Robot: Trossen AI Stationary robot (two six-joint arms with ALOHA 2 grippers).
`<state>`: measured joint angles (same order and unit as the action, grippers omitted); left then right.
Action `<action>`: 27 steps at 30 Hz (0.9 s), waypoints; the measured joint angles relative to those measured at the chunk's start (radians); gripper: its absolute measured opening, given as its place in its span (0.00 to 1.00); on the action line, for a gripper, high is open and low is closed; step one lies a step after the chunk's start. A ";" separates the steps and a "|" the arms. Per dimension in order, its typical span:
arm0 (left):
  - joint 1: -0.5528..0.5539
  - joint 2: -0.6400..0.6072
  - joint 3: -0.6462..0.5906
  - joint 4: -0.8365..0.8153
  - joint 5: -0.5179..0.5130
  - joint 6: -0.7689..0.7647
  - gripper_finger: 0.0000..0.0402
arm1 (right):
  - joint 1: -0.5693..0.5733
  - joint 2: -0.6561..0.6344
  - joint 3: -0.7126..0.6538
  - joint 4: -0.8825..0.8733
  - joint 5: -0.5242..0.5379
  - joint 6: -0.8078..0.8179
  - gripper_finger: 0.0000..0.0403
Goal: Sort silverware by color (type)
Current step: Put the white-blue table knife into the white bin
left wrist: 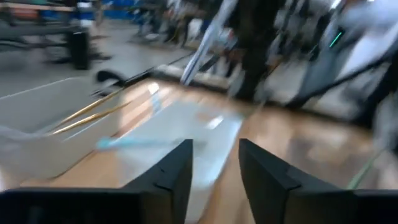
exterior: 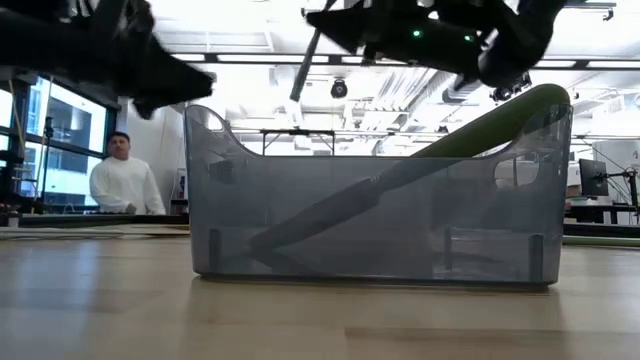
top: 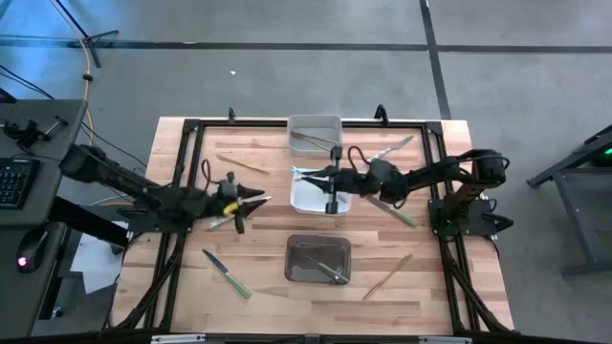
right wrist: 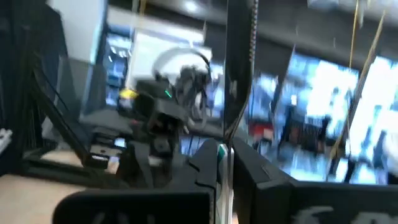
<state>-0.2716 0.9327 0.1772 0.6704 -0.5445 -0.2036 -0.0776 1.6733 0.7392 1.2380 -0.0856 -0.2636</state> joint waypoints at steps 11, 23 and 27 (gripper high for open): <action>0.297 0.207 0.014 0.489 0.396 -0.433 0.38 | 0.000 0.001 0.047 0.068 -0.151 -0.218 0.00; 0.340 0.373 0.207 0.517 0.436 -0.571 0.38 | 0.007 0.002 0.221 -0.164 -0.163 -0.390 0.00; 0.336 0.414 0.238 0.583 0.439 -0.555 0.38 | 0.013 0.001 0.231 -0.174 -0.149 -0.426 0.00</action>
<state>0.0648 1.3466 0.4156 1.2537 -0.1055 -0.7586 -0.0650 1.6745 0.9707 1.0640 -0.2349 -0.6892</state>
